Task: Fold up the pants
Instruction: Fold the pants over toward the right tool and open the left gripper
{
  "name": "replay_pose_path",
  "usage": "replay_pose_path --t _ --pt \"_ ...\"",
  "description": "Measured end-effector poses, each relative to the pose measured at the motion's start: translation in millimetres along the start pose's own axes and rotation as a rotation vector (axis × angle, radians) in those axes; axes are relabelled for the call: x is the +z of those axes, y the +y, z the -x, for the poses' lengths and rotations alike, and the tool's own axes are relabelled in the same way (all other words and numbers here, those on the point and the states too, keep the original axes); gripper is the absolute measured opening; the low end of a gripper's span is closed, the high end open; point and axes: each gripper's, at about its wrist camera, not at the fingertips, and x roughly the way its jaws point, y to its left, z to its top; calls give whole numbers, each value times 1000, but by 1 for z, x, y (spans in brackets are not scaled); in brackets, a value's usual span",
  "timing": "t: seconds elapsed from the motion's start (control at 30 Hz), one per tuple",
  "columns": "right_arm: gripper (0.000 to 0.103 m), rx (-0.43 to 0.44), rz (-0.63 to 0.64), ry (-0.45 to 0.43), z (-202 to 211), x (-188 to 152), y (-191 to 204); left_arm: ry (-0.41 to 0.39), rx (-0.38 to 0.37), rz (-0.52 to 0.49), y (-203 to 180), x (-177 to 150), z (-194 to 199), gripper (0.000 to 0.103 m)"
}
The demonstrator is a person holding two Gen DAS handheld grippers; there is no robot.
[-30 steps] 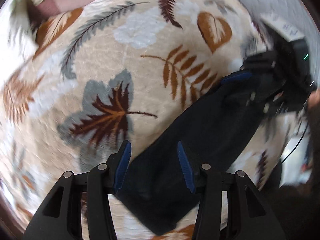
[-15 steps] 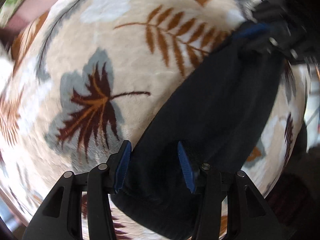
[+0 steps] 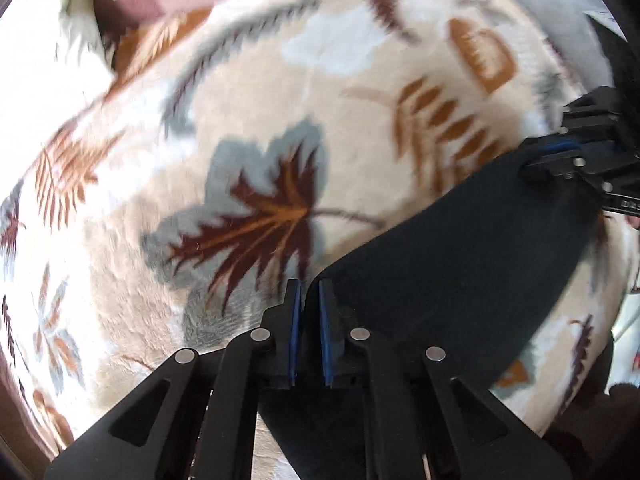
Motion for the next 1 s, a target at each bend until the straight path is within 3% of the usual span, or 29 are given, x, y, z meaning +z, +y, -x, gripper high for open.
replay_pose_path --t 0.1,0.27,0.37,0.43,0.6,0.67,0.77,0.9,1.0 --pt "7 -54 -14 49 -21 -5 -5 -15 50 -23 -8 -5 -3 8" --pt "17 -75 -84 4 -9 -3 -7 -5 48 12 0 -17 13 10" --pt "31 -147 -126 -55 22 -6 -8 -8 53 26 2 -37 25 10" --pt "31 -146 -172 -99 45 -14 -8 -9 62 31 0 -49 37 10" --pt "42 -139 -327 -226 109 -62 -8 -129 105 153 10 -67 92 10" --pt "44 -147 -385 -261 133 -91 -11 -163 53 254 17 -69 109 10" --pt "44 -195 -453 -296 163 -133 -18 -174 -152 312 -17 -66 128 11" --pt "46 -235 -601 -344 200 -189 -46 -144 -334 265 -125 -52 119 21" --pt "46 -248 -701 -381 221 -224 -69 -41 -477 250 -209 -33 97 21"
